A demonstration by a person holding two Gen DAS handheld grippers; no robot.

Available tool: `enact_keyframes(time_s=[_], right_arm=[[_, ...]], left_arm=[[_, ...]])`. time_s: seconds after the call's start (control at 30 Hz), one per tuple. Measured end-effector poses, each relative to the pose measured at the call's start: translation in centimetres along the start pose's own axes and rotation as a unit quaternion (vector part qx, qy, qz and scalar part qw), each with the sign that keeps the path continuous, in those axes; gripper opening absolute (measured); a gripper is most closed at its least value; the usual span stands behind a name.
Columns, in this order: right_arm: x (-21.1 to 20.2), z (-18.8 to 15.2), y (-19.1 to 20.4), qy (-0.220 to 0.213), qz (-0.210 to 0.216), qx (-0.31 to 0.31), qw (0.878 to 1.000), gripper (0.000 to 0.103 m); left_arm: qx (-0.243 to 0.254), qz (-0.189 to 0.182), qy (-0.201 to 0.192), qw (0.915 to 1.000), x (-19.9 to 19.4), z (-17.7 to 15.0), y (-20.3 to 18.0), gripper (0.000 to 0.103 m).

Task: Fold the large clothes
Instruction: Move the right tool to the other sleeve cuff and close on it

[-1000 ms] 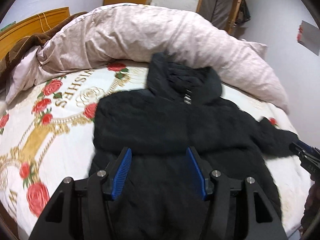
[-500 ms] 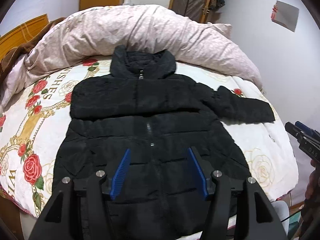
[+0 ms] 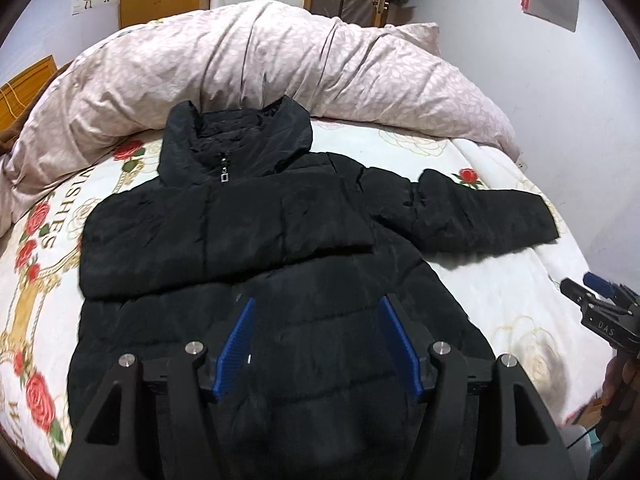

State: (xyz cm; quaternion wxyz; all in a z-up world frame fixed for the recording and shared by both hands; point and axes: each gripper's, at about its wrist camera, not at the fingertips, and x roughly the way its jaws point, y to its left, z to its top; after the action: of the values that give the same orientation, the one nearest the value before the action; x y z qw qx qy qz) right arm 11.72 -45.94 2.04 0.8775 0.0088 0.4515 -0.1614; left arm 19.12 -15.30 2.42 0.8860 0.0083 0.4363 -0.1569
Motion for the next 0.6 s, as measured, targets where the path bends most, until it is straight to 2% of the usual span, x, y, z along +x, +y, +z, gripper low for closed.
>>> enact_keyframes(time_s=[0.3, 0.47, 0.6], right_arm=[[9.6, 1.7, -4.4, 0.038, -0.017, 0.040, 0.998, 0.067], [14.0, 2.7, -7.7, 0.054, -0.001, 0.092, 0.994, 0.068], [16.5, 3.3, -10.5, 0.055, 0.032, 0.161, 0.985, 0.068]], left_arm=[[0.001, 0.024, 0.001, 0.9997, 8.4, 3.6, 1.7, 0.066], [-0.010, 0.041, 0.001, 0.9991, 12.2, 4.9, 3.7, 0.066], [-0.023, 0.038, 0.012, 0.9989, 15.3, 5.2, 4.7, 0.066]])
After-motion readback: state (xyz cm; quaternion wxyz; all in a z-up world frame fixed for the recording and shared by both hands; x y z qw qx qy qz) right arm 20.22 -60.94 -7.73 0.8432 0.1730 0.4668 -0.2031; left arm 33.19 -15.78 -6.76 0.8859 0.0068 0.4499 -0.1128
